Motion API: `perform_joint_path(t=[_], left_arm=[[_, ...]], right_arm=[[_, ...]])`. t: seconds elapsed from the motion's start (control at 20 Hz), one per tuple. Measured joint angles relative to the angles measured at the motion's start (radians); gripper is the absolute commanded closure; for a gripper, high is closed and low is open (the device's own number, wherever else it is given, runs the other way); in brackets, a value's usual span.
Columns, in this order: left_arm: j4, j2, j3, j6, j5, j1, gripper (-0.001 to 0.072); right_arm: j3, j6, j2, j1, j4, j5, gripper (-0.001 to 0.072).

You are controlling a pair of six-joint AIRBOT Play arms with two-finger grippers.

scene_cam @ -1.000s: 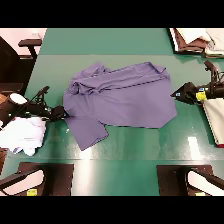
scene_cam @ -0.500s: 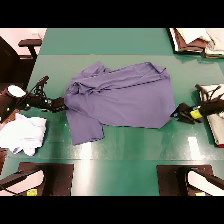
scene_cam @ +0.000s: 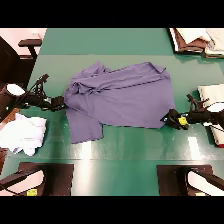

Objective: Fold the shirts.

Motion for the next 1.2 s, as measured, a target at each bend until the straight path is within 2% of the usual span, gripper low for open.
perform_joint_path(t=[0.05, 0.1, 0.3, 0.5, 0.75, 1.0, 1.1, 1.2], left_arm=[[0.0, 0.0, 0.0, 0.0, -0.002, 0.0, 0.0686], [0.0, 0.001, 0.001, 0.0, -0.006, 0.0, 0.0686], [0.002, 0.07, 0.043, 0.0, -0.022, 0.0, 0.0686], [0.003, 0.234, 0.259, -0.003, -0.028, -0.001, 0.0686], [0.0, 0.384, 0.755, -0.007, -0.03, -0.002, 0.0686], [0.029, 0.423, 1.159, -0.042, -0.011, -0.001, 0.0687], [0.04, 0.424, 1.229, -0.058, -0.007, -0.002, 0.0687], [0.053, 0.413, 1.25, -0.075, -0.027, -0.002, 0.0687]], right_arm=[[-0.003, -0.002, -0.002, 0.014, -0.002, -0.018, 0.0677], [-0.004, -0.005, -0.002, 0.027, -0.007, -0.033, 0.0693], [0.071, -0.025, 0.056, 0.046, -0.001, -0.05, 0.0695], [0.35, -0.035, 0.185, -0.003, 0.004, -0.007, 0.0695], [0.901, -0.046, 0.286, -0.089, -0.047, 0.146, 0.0695], [1.4, -0.016, 0.265, -0.166, -0.134, 0.36, 0.0695], [1.502, 0.003, 0.243, -0.199, -0.149, 0.428, 0.0695], [1.514, 0.019, 0.23, -0.216, -0.156, 0.471, 0.0696]])
